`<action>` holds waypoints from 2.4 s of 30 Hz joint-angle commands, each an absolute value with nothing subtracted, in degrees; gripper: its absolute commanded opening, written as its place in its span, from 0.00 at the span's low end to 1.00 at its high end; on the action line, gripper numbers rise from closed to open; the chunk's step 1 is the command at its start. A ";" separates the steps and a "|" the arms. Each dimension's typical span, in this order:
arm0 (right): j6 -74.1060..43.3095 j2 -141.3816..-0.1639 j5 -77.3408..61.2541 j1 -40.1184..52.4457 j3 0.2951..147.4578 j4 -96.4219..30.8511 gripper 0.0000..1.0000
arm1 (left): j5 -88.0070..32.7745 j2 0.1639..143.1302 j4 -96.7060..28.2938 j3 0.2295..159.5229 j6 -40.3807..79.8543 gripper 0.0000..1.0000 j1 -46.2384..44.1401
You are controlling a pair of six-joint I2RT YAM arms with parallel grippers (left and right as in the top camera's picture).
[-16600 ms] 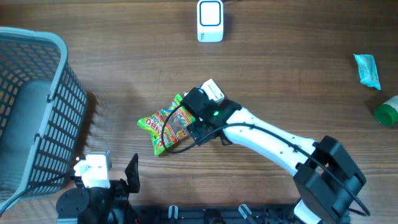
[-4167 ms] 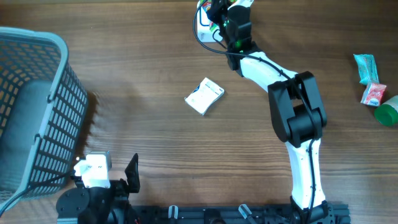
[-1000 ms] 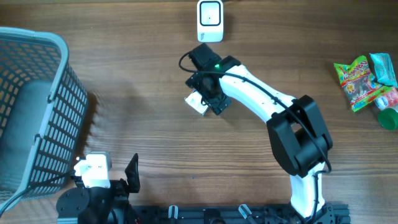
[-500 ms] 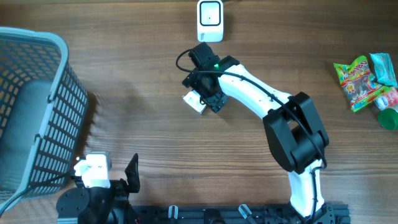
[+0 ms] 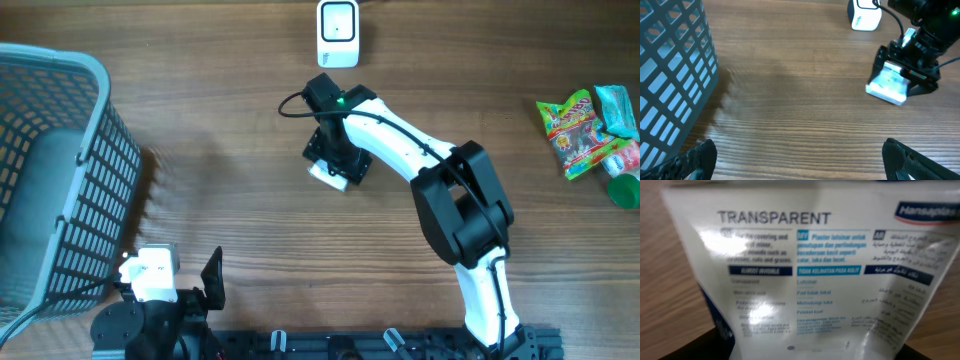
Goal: Scan the item barcode
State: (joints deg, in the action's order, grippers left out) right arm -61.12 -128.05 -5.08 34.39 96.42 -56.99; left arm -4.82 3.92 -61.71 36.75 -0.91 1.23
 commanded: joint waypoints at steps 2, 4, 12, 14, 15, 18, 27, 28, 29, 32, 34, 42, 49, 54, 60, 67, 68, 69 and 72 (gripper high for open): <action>-43.29 -130.50 -2.55 34.37 101.97 -63.77 0.81 | -5.74 3.92 -61.56 36.51 -0.14 1.00 1.39; -32.45 -130.50 -2.55 34.37 104.29 -66.32 0.81 | -5.74 3.92 -61.56 36.51 -0.14 1.00 1.39; -19.49 -130.52 -4.95 34.37 104.88 -69.28 0.99 | -5.74 3.92 -61.56 36.51 -0.14 1.00 1.39; -20.53 -130.72 -4.03 34.37 104.68 -69.06 0.99 | -5.74 3.92 -61.56 36.51 -0.16 1.00 1.39; -22.52 -130.98 -3.81 34.44 104.31 -68.88 0.99 | -5.74 3.92 -61.56 36.51 -0.14 1.00 1.39; -24.80 -131.72 -3.14 34.94 102.21 -66.74 1.00 | -5.74 3.92 -61.56 36.51 -0.14 1.00 1.39; -35.05 -134.10 1.80 37.50 100.79 -66.96 0.81 | -5.72 3.92 -61.56 36.51 -0.16 1.00 1.39; -34.59 -134.10 0.12 37.47 100.79 -67.13 0.76 | -5.72 3.92 -61.56 36.51 -0.16 1.00 1.39; -34.48 -134.08 -1.87 37.36 100.82 -67.20 0.72 | -5.72 3.92 -61.56 36.51 -0.16 1.00 1.39; -34.09 -134.04 -5.26 36.67 100.92 -67.51 0.62 | -5.72 3.92 -61.56 36.53 -0.14 1.00 1.39; -30.68 -134.04 -6.50 36.21 101.32 -68.60 0.59 | -5.74 3.92 -61.56 36.51 -0.14 1.00 1.39; -23.00 -133.84 11.55 34.33 113.32 -83.81 0.59 | -5.72 3.92 -61.56 36.51 -0.16 1.00 1.39; -13.65 -133.49 23.18 37.10 115.66 -83.77 0.59 | -5.74 3.92 -61.56 36.51 -0.14 1.00 1.39; -7.88 -133.49 43.86 41.10 115.66 -70.32 0.54 | -5.74 3.92 -61.56 36.51 -0.14 1.00 1.39; -7.22 -133.43 79.88 51.62 115.66 -68.93 0.51 | -5.74 3.92 -61.56 36.53 -0.16 1.00 1.39; 4.08 -133.08 87.09 59.68 115.66 -64.53 0.66 | -5.74 3.92 -61.56 36.51 -0.16 1.00 1.39; 4.71 -132.79 87.09 60.05 115.66 -63.99 0.66 | -5.74 3.92 -61.56 36.51 -0.14 1.00 1.39; 5.08 -132.35 87.11 60.23 115.66 -63.61 0.66 | -5.72 3.92 -61.56 36.51 -0.14 1.00 1.39; 7.11 -130.63 87.09 60.27 115.66 -61.76 0.66 | -5.74 3.92 -61.56 36.53 -0.16 1.00 1.39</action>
